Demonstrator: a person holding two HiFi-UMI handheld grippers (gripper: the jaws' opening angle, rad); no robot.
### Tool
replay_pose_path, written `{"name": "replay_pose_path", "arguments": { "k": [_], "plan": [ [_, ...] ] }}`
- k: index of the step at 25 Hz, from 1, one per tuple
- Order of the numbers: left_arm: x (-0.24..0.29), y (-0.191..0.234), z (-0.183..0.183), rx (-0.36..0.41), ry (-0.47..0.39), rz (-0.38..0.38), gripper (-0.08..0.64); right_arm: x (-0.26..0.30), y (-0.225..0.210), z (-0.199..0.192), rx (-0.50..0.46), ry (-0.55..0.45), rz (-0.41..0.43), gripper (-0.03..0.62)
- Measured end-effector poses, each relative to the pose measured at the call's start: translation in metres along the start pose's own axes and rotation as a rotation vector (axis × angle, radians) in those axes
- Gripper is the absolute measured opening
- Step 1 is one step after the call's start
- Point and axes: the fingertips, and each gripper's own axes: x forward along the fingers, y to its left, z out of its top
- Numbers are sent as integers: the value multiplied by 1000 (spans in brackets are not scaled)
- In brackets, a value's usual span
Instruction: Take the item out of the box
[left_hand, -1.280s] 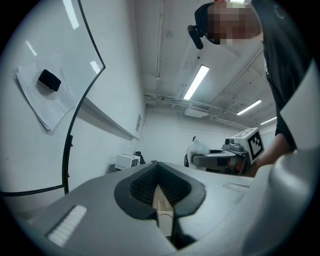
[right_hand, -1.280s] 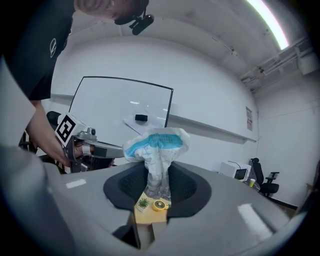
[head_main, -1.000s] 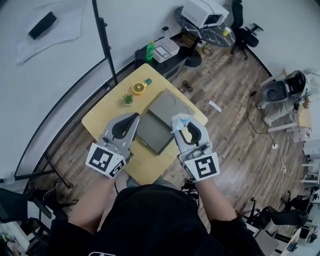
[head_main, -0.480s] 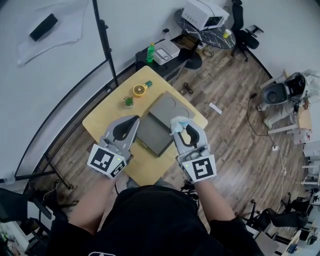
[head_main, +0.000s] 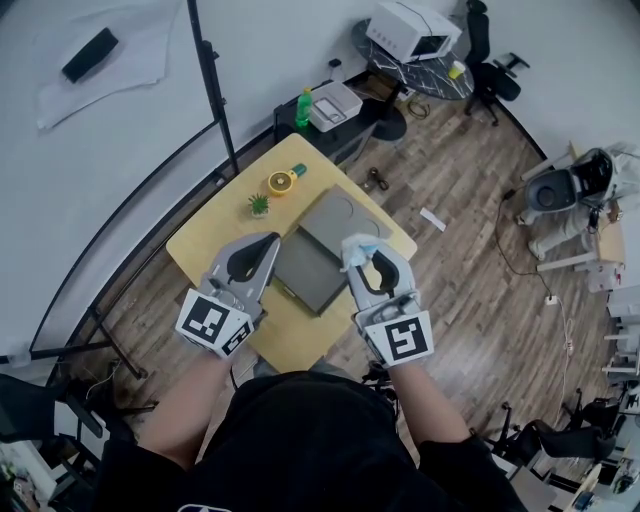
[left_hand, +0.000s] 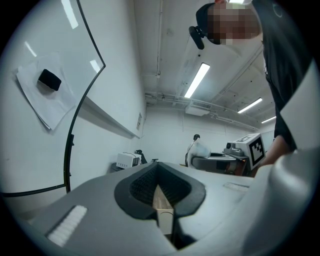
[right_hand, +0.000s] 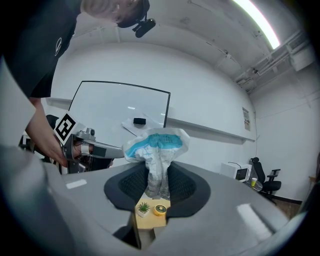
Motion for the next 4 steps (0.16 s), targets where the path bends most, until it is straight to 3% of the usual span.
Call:
{"name": "replay_pose_path", "arguments": {
  "k": [4],
  "plan": [
    [1,-1,0,2,0,-1,-1,-1,2,-5,1,17,7,107]
  ]
}}
